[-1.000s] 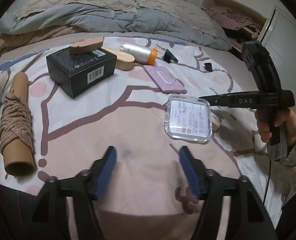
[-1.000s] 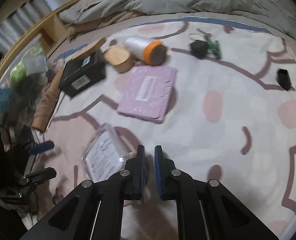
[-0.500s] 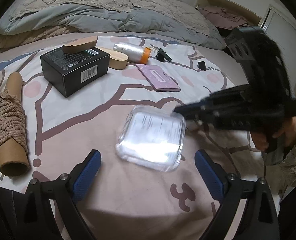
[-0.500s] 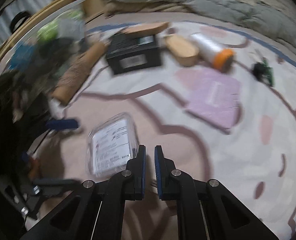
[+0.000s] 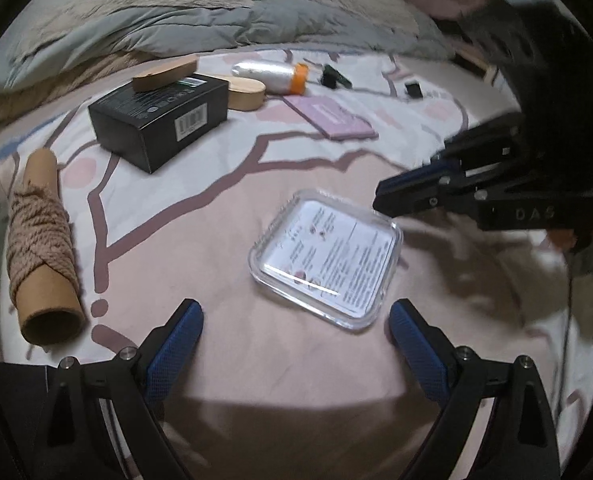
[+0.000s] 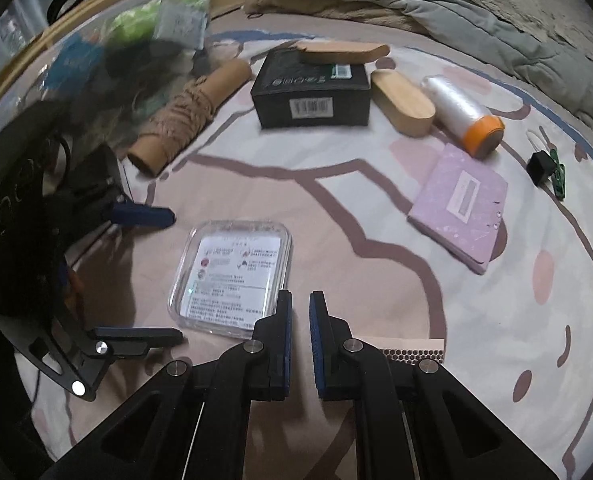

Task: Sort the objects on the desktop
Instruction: 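Center the right tool over the matchbox while the left tool lowers toward the clear case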

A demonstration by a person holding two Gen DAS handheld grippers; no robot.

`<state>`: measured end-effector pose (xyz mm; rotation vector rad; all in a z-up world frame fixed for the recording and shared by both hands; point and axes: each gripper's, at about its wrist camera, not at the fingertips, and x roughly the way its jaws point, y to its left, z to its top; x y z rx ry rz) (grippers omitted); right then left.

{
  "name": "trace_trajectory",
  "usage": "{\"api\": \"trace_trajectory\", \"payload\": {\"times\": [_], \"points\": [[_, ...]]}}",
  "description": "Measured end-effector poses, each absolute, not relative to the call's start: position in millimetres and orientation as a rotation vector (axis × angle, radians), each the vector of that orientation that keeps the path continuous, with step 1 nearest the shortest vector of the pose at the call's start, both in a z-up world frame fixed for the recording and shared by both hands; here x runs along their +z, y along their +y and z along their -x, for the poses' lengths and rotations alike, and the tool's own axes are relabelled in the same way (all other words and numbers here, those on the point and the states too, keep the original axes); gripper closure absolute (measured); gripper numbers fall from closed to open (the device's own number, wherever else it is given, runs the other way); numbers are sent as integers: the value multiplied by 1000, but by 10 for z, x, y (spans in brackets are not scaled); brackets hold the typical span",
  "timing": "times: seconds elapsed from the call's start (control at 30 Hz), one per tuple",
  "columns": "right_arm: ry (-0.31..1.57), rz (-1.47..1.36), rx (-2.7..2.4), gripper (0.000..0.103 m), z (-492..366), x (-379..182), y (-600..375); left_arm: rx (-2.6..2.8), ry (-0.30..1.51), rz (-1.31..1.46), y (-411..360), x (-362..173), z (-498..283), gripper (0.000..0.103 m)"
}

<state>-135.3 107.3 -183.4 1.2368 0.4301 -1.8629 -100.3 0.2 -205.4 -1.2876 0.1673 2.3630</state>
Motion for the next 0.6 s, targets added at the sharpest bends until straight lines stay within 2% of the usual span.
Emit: {"api": "trace_trajectory", "payload": {"times": [0.1, 0.3, 0.47, 0.6], "points": [[437, -1236, -1850, 92, 1338, -1836, 1069, 2413, 251, 1311, -7, -2090, 1020, 7], [452, -1216, -1811, 92, 1247, -1804, 1044, 2449, 211, 1344, -148, -2056, 1101, 10], [449, -1216, -1794, 92, 1230, -1820, 955, 2458, 254, 1344, -143, -1993, 1072, 12], [418, -1213, -1738, 92, 1170, -1822, 838, 2421, 107, 1293, -239, -1844, 1069, 11]]}}
